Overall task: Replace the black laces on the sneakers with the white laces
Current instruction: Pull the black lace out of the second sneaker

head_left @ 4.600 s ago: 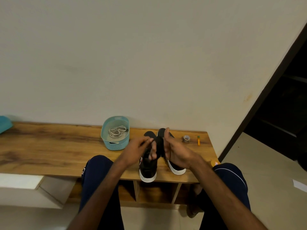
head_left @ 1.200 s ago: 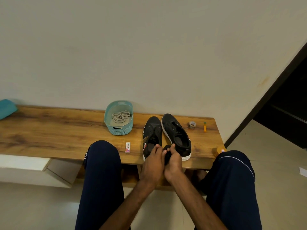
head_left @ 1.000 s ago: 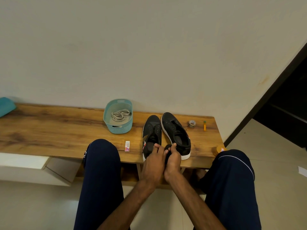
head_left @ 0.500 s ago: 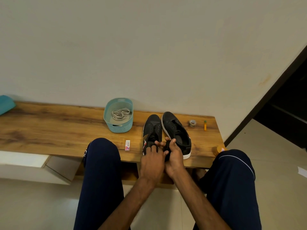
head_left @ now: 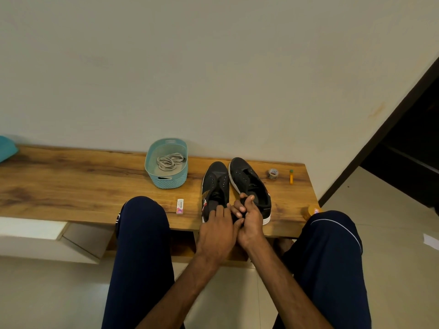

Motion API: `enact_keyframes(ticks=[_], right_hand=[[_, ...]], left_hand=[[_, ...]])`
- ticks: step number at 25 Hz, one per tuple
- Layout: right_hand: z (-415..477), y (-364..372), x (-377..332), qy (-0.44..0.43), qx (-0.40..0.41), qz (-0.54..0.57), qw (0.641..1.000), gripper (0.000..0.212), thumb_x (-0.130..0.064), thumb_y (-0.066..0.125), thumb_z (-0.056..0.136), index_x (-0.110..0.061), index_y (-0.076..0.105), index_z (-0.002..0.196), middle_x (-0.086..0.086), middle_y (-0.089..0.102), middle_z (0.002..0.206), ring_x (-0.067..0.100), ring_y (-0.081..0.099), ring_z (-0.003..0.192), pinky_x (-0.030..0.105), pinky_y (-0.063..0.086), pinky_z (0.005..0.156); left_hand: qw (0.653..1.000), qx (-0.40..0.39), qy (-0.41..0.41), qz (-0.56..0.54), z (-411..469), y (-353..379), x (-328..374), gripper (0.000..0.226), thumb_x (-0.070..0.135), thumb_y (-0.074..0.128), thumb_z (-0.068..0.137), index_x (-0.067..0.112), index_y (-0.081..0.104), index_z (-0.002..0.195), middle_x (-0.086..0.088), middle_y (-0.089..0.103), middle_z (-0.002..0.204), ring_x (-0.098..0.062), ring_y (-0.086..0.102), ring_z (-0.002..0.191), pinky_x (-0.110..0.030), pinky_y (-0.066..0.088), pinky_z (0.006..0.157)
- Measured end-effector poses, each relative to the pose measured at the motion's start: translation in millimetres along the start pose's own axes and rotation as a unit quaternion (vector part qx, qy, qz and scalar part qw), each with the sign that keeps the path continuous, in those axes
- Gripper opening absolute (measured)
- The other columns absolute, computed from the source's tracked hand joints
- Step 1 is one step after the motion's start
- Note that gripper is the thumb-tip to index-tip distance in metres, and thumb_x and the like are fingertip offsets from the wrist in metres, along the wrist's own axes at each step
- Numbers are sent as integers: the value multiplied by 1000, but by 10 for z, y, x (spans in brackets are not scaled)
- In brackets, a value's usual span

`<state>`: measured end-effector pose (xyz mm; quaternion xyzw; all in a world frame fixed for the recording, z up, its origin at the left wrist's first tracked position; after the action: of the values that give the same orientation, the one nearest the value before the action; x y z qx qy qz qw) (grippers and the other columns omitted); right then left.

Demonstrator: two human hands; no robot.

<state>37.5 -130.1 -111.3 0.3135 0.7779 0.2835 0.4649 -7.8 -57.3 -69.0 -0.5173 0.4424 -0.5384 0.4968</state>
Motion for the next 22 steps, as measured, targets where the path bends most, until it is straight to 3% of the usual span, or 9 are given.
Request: enact_keyframes(ticks=[4,7,10,13,16,22], right_hand=[[-7,20,19,15,-17,33,999,33,-37,39,104,-11,55,91,-3,39,54,9,38,46,27,40,74],[-25,103,23,29,-46,31,998,41,-44,36,103,-11,62,105,1,52,66,13,52,63,28,44,76],[-53,206,12,53,-100,7,994,54,-46,27,104,-10,55,133,10,71,107,19,67,101,31,54,87],[-81,248,24,65,-143,-22,987,55,-42,28,105,-6,44,143,17,61,135,26,58,126,37,52,100],[-96,209,68,46,-136,-98,985,47,-31,40,104,-4,48,141,20,62,132,29,57,128,47,40,112],[-19,99,4,18,-63,-159,985,28,-19,49,101,-5,69,114,15,73,107,27,66,110,39,51,99]], left_hand=[[998,-15,47,28,25,25,62,43,44,21,107,14,42,131,-5,47,121,-13,52,101,-23,43,72],[999,-10,40,15,68,0,6,39,41,22,107,16,45,124,-3,49,117,-12,54,97,-23,42,67],[995,-5,-8,-99,107,-13,-130,33,41,26,106,19,49,116,3,52,106,-8,54,84,-23,43,65],[974,12,-26,-226,145,-6,-226,35,43,25,104,22,52,109,6,55,96,-5,55,76,-30,51,67],[959,17,-28,-282,161,26,-250,36,41,27,105,20,55,116,3,60,100,-7,59,81,-36,55,73],[978,-14,1,-208,163,9,-237,40,44,27,105,19,54,121,0,58,107,-10,58,89,-32,55,78]])
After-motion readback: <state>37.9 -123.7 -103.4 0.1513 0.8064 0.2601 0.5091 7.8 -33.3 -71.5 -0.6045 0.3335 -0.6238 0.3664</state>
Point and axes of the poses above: each hand's wrist, its own z-axis towards the middle knuckle, its own y-axis out of the palm, x = y × z, the point moved 7 cm from there along z, towards the middle knuckle
